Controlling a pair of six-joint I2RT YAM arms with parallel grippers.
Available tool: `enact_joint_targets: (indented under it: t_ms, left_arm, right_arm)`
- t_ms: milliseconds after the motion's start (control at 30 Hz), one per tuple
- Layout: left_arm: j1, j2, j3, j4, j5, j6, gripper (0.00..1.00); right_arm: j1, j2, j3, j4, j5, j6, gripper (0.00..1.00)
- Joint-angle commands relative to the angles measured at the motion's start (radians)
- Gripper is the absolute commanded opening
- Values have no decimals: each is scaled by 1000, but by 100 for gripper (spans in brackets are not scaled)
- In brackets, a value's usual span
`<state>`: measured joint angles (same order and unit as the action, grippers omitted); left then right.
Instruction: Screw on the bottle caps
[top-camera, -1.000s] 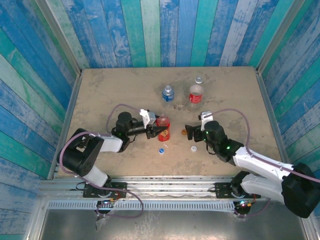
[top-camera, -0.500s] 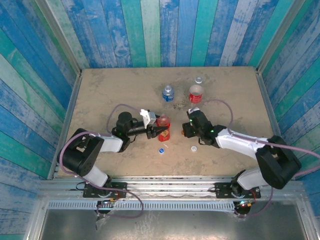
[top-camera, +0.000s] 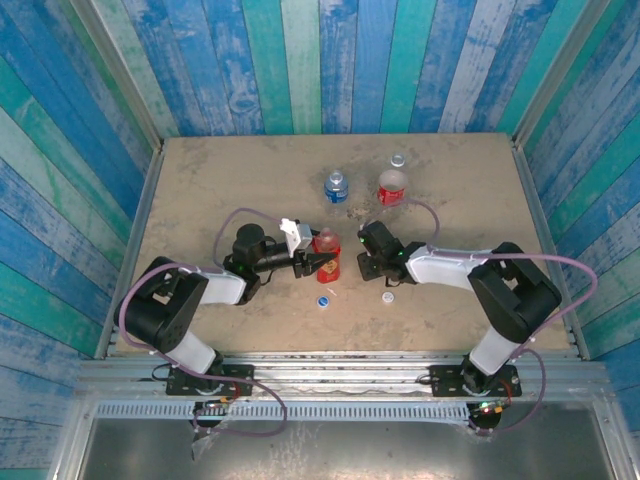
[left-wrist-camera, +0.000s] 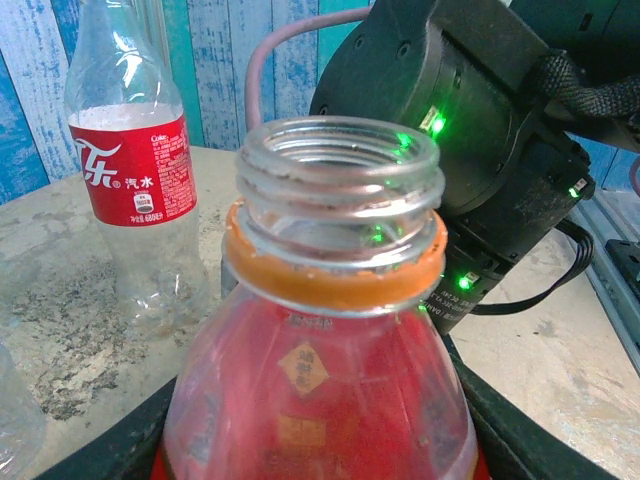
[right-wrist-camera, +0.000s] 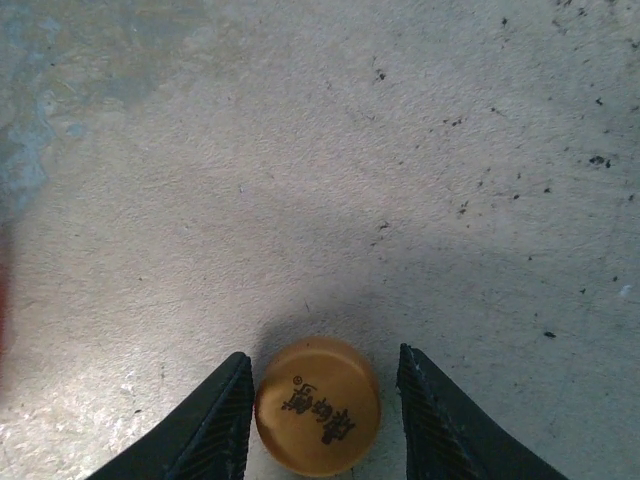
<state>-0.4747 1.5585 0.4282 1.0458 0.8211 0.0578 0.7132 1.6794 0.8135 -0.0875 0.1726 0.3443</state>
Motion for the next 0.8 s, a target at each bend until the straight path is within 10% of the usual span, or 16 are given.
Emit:
enact_joint_targets:
  t_ms: [0,767]
  left_arm:
    - [-10,-6,7,-68,-5,32,57]
    - [-10,-26,8,-91,0,34,59]
  right_arm:
    - [2,17,23,-23,-14,7,40]
    - [44,-233,65,-232,-10,-4,31]
